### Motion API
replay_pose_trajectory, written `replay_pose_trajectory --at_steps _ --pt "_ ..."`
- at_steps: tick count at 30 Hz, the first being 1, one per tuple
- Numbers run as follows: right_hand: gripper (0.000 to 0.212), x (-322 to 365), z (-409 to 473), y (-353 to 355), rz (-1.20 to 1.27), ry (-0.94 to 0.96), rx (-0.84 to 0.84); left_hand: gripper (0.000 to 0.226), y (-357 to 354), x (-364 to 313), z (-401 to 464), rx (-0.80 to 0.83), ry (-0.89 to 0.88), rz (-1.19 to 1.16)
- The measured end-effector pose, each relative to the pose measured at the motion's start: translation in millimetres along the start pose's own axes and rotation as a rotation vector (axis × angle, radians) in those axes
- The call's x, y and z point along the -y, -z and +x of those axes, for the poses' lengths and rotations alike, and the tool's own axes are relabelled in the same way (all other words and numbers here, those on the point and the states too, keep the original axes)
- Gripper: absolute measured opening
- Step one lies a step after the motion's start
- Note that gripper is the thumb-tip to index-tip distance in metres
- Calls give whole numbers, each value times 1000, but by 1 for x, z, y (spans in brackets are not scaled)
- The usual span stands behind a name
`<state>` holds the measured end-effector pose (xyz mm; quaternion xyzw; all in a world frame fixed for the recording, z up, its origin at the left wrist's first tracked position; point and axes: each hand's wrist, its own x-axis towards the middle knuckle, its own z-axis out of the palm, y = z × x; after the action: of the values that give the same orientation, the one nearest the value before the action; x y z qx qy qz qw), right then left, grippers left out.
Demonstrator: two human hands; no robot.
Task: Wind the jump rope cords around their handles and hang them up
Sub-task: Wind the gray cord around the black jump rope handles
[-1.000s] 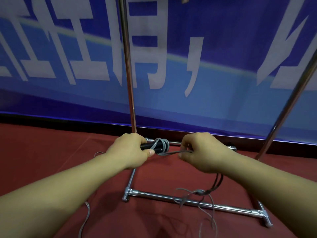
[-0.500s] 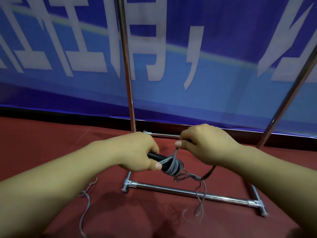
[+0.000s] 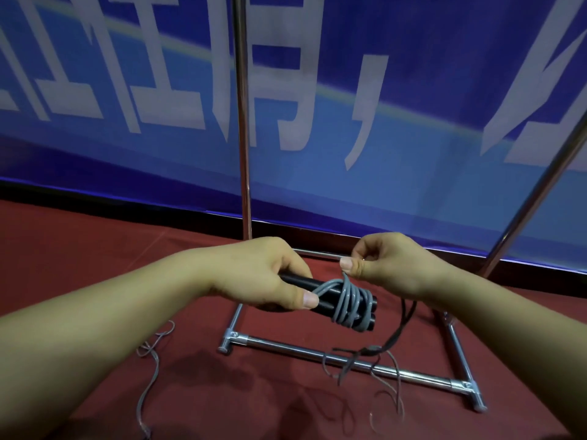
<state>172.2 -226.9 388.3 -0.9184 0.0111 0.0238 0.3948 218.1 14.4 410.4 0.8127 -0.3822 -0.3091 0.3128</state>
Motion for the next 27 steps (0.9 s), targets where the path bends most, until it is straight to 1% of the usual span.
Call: replay_pose_trajectory --at_steps 2,4,6,8,9,11,14,16,18,23,25,27 --pt "49 0 -1 -1 52 -18 27 33 0 1 0 12 -23 -92" --pt "47 2 -3 -3 140 -40 51 30 -1 1 2 -7 -45 -180" --pt "41 5 -5 -4 238 -57 73 36 1 1 5 -81 -55 -248" --pt "24 10 -6 -9 289 -76 67 40 2 2 8 -174 -54 -290" --pt "22 13 -6 -12 317 -92 51 39 3 2 10 -213 -48 -320" --pt "25 17 -5 -19 392 -130 35 37 3 3 13 -270 -24 -391" --pt "32 20 -3 -26 502 -165 87 32 -1 5 18 -353 9 -471" --pt "29 23 -3 -27 519 -154 128 34 -2 7 22 -445 40 -501" --pt "20 28 -3 -29 506 -122 150 35 -2 10 25 -544 75 -485" --pt "17 32 -1 -30 427 -152 186 35 -2 21 32 -673 78 -415" --pt "18 33 -2 -29 405 -179 215 35 -1 28 35 -709 100 -324" --pt "11 35 -3 -31 400 -194 237 32 -2 34 37 -735 128 -216"
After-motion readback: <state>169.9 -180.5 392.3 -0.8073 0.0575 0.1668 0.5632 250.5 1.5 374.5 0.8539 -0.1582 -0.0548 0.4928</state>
